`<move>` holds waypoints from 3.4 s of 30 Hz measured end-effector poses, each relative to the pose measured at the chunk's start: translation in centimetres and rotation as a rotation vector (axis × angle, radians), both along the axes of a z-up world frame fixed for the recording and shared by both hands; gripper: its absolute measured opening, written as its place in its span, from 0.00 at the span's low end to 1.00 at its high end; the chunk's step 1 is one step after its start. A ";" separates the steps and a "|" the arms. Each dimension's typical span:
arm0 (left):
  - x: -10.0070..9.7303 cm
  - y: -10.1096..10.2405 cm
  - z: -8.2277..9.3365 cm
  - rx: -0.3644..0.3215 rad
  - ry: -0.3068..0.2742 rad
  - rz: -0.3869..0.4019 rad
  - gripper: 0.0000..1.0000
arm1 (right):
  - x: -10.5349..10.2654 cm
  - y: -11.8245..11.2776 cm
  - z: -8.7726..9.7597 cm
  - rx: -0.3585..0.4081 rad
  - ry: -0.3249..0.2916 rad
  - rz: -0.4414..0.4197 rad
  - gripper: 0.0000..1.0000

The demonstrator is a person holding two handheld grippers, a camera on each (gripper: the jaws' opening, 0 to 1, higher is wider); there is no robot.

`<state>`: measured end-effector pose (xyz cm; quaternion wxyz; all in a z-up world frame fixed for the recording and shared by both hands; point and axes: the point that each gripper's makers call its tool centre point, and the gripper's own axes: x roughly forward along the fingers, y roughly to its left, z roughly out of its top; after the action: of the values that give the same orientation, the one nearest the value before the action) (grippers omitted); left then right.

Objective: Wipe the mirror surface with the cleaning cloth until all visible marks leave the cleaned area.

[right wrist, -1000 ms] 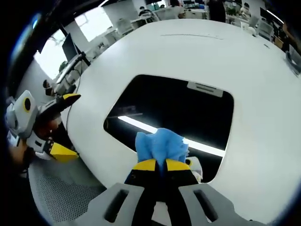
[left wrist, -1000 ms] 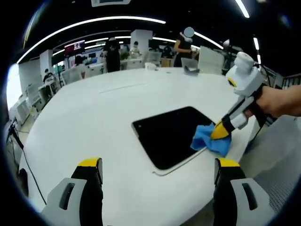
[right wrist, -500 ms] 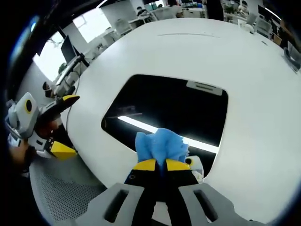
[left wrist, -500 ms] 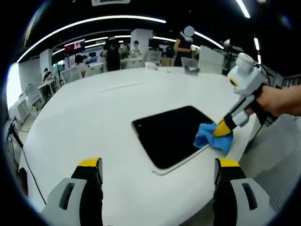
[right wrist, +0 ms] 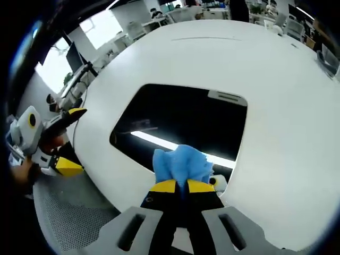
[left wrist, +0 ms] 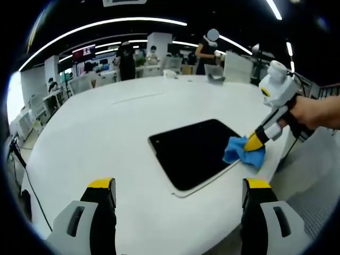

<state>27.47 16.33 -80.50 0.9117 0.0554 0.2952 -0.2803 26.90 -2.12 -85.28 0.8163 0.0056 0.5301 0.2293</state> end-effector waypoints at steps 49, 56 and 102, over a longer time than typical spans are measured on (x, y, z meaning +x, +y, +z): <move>0.1 -0.2 0.0 0.011 -0.006 -0.013 0.99 | 1.7 -1.4 -0.1 -0.020 0.045 -0.025 0.00; 0.1 -0.1 -0.1 0.009 -0.003 -0.008 0.99 | 2.3 -1.5 -0.1 -0.018 0.050 -0.033 0.00; 0.2 0.0 -0.2 -0.008 0.010 0.007 0.99 | 6.7 -2.1 0.0 -0.056 0.047 -0.045 0.00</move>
<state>27.63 16.33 -80.69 0.9115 0.0491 0.2987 -0.2785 33.65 -4.22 -85.33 0.8085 0.0001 0.5549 0.1958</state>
